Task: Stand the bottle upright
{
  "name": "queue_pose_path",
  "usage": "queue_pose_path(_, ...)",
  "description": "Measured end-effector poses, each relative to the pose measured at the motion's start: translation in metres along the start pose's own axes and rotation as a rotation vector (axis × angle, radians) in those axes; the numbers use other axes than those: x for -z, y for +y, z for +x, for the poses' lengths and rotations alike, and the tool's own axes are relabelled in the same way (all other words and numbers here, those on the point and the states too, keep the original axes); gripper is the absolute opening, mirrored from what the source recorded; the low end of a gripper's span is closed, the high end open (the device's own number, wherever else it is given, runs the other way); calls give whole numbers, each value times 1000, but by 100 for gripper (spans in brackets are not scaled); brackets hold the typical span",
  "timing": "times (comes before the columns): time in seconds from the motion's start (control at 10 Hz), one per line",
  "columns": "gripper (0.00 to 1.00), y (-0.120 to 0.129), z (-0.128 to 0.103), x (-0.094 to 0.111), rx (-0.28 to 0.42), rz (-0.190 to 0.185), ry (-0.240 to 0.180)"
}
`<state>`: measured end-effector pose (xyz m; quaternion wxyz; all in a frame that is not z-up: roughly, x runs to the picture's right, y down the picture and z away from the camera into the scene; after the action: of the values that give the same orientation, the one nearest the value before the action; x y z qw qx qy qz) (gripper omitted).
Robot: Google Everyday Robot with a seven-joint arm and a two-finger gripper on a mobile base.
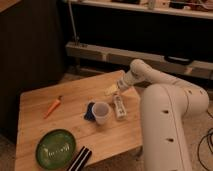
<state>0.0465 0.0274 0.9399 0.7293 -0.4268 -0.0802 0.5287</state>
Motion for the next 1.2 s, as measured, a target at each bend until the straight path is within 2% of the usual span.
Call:
queue_pose_path(0.4, 80, -1, 0, -2, -11, -6, 29)
queue_pose_path(0.7, 80, -3, 4, -7, -16, 6, 53)
queue_pose_path(1.2, 80, -2, 6, -14, -11, 22, 62)
